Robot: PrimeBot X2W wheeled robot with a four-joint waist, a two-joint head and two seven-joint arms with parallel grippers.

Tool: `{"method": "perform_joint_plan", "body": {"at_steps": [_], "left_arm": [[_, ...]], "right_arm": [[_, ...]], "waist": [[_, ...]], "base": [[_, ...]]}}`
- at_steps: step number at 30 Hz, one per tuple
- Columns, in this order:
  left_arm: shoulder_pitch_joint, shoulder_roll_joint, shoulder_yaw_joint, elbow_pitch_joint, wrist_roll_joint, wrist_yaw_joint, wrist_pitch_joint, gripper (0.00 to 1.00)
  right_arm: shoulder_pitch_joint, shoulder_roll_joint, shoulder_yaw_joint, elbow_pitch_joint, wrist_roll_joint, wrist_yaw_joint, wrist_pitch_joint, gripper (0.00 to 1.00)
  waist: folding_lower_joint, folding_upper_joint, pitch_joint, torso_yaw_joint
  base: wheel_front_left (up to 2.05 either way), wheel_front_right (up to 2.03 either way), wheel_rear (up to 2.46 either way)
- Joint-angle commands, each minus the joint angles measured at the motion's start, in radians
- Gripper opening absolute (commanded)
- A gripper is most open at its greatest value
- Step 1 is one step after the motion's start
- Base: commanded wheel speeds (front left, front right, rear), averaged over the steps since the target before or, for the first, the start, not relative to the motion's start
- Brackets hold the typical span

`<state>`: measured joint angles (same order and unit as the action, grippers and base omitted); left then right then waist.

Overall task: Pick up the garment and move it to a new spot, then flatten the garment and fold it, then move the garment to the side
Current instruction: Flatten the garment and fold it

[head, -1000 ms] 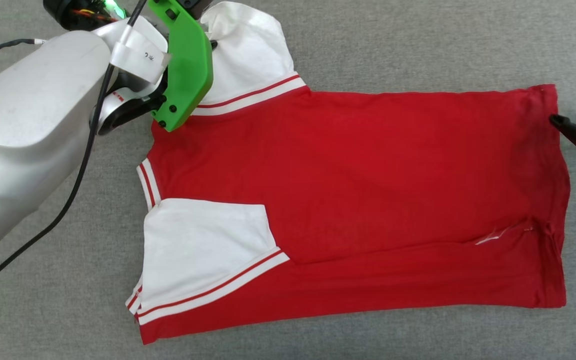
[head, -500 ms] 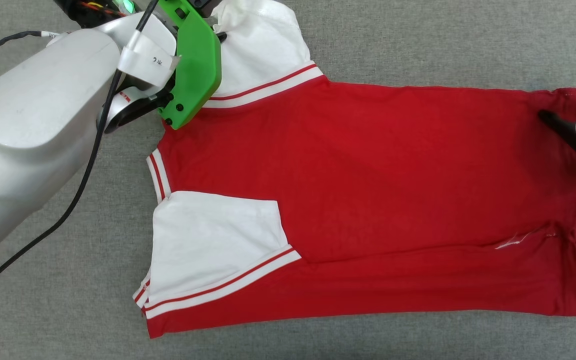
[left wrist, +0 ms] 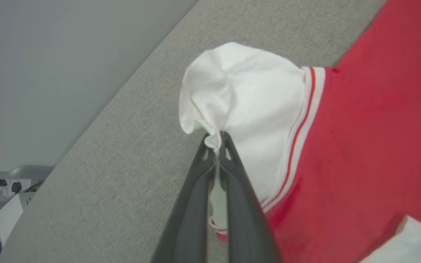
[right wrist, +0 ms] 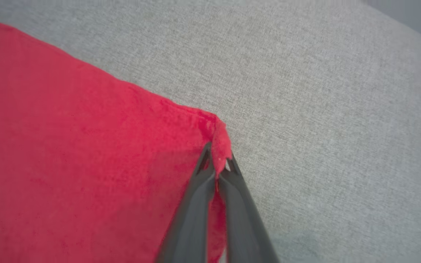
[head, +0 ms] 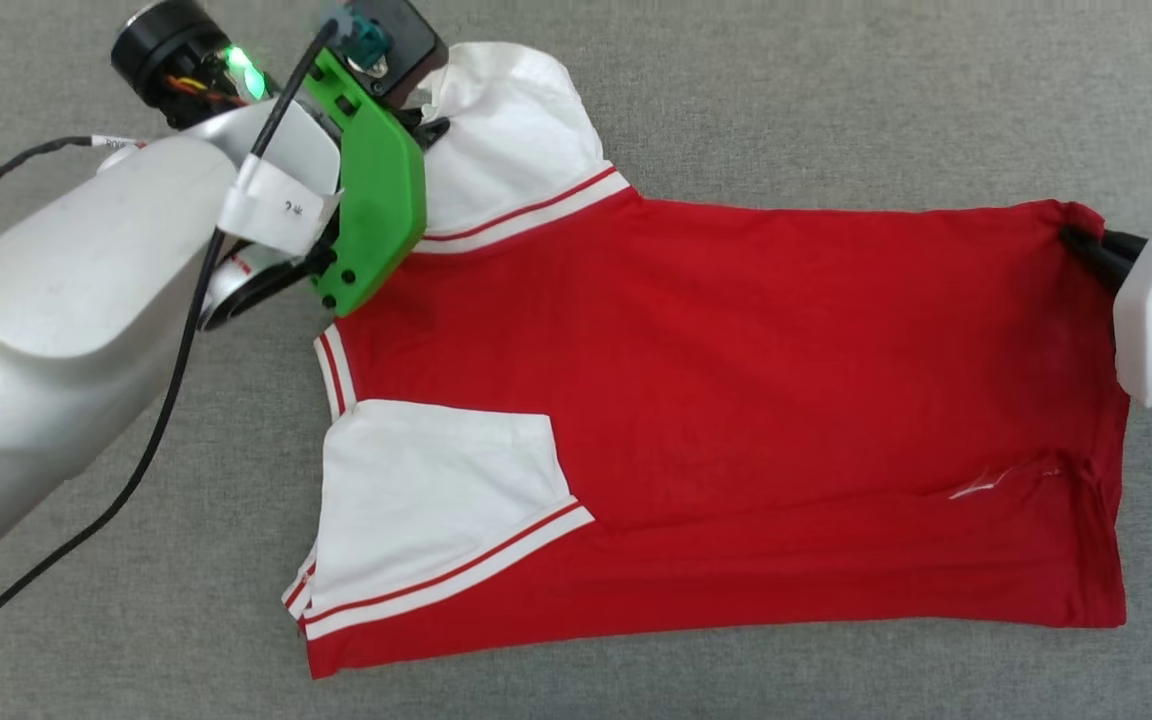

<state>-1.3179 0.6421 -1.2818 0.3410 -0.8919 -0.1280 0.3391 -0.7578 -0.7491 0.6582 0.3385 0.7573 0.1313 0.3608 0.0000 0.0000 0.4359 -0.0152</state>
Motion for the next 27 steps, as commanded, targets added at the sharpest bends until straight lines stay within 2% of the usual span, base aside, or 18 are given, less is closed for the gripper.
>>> {"method": "perform_joint_plan", "body": {"at_steps": [1, 6, 9, 16, 17, 22, 27], "left_arm": [[0.029, 0.013, 0.002, -0.008, 0.019, -0.003, -0.014, 0.00], [0.114, 0.040, 0.002, -0.042, 0.046, 0.000, -0.060, 0.00], [0.170, 0.059, 0.002, -0.079, 0.040, 0.022, -0.090, 0.00], [0.340, 0.130, 0.002, -0.217, 0.058, 0.115, -0.118, 0.00], [0.415, 0.153, 0.002, -0.266, 0.060, 0.158, -0.128, 0.00], [0.535, 0.166, 0.002, -0.313, 0.049, 0.202, -0.140, 0.00], [0.634, 0.138, 0.002, -0.297, 0.051, 0.219, -0.154, 0.00]], "right_arm": [[0.028, -0.009, -0.007, -0.005, -0.009, -0.001, -0.024, 0.00], [0.126, -0.026, -0.039, -0.042, -0.012, -0.001, -0.093, 0.00], [0.193, -0.030, -0.062, -0.063, -0.022, -0.001, -0.120, 0.00], [0.353, -0.014, -0.128, -0.112, -0.039, -0.001, -0.136, 0.00], [0.420, -0.009, -0.156, -0.130, -0.047, -0.001, -0.134, 0.00], [0.516, 0.000, -0.202, -0.159, -0.052, -0.001, -0.123, 0.00], [0.599, 0.023, -0.240, -0.166, -0.060, -0.001, -0.107, 0.00]], "waist": [[0.0000, 0.0000, -0.062, 0.006], [0.0000, 0.0000, -0.128, 0.017], [0.0000, 0.0000, -0.163, 0.023], [0.0000, 0.0000, -0.217, 0.035], [0.0000, 0.0000, -0.232, 0.045], [0.0000, 0.0000, -0.243, 0.059], [0.0000, 0.0000, -0.230, 0.071]], "base": [[0.00, 0.00, 0.00], [0.00, 0.00, 0.00], [0.00, 0.00, 0.00], [0.00, 0.00, 0.00], [0.00, 0.00, 0.00], [0.00, 0.00, 0.00], [0.00, 0.00, 0.00]]}}
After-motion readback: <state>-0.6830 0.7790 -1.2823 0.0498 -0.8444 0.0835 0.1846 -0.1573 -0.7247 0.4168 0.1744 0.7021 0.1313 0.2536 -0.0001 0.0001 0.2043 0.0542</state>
